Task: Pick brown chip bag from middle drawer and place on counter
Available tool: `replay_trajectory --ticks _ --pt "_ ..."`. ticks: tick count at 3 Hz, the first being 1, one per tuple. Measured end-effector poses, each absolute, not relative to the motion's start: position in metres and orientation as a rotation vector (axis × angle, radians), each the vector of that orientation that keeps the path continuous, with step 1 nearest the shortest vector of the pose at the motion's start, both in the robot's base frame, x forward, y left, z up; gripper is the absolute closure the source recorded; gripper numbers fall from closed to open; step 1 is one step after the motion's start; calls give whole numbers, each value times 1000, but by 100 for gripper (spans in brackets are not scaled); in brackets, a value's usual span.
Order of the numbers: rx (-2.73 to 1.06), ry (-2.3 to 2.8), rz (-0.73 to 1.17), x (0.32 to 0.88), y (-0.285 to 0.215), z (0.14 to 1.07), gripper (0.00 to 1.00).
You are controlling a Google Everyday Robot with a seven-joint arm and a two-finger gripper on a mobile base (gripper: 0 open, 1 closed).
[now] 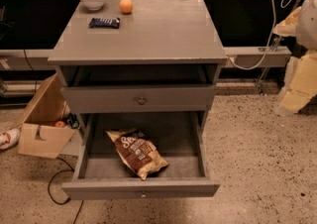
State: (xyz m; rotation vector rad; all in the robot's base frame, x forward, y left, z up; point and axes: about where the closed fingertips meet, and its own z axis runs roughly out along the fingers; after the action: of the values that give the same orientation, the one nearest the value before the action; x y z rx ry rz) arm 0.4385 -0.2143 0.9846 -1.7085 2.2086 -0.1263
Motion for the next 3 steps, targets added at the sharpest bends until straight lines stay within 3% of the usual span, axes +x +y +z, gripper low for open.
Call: replay_trajectory --ticks 1,3 --pt "-1707 2207 -121 439 -214 984 0" --pt "-1441 2407 519 448 -134 800 0"
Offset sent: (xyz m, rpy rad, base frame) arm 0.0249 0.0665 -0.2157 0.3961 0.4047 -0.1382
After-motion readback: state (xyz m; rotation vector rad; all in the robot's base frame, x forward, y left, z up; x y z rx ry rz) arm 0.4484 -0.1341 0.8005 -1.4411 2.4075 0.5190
